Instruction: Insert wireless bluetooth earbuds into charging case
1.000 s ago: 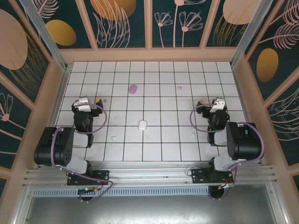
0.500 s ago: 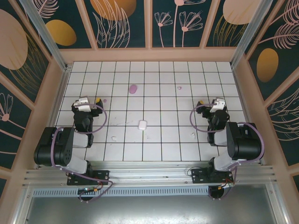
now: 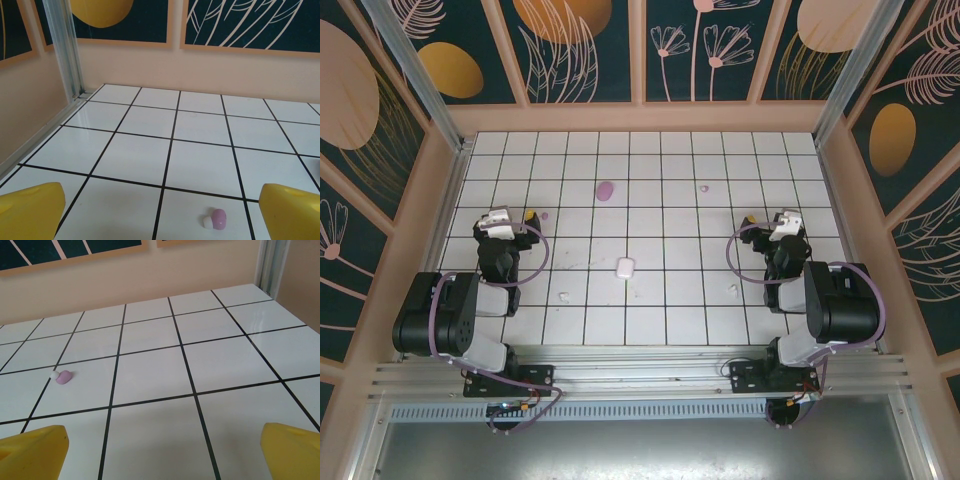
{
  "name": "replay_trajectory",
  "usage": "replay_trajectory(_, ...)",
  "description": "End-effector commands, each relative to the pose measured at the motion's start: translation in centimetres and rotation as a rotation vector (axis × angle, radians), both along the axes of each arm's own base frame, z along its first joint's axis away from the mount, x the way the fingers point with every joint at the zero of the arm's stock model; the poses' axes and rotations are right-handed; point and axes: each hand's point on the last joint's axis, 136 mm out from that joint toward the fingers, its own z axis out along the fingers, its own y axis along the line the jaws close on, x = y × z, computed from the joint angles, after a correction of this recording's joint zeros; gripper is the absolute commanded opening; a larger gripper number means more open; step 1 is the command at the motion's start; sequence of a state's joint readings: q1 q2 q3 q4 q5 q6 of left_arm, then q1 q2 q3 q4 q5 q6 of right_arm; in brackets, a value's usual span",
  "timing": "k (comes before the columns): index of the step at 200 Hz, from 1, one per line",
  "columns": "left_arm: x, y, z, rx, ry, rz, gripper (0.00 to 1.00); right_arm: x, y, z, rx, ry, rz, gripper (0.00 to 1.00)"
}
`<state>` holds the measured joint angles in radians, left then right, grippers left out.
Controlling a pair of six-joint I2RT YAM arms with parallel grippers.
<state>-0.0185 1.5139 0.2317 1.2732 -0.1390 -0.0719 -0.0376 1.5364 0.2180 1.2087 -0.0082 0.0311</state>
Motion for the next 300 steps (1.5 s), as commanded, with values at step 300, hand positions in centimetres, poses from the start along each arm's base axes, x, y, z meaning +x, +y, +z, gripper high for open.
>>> replay_trajectory(300,-6.8,-14.7,-2.1,-0.338,0.596,-0.300,0.99,-4.7,17.6,-0.9,0.327,0.595,0.218,0.92)
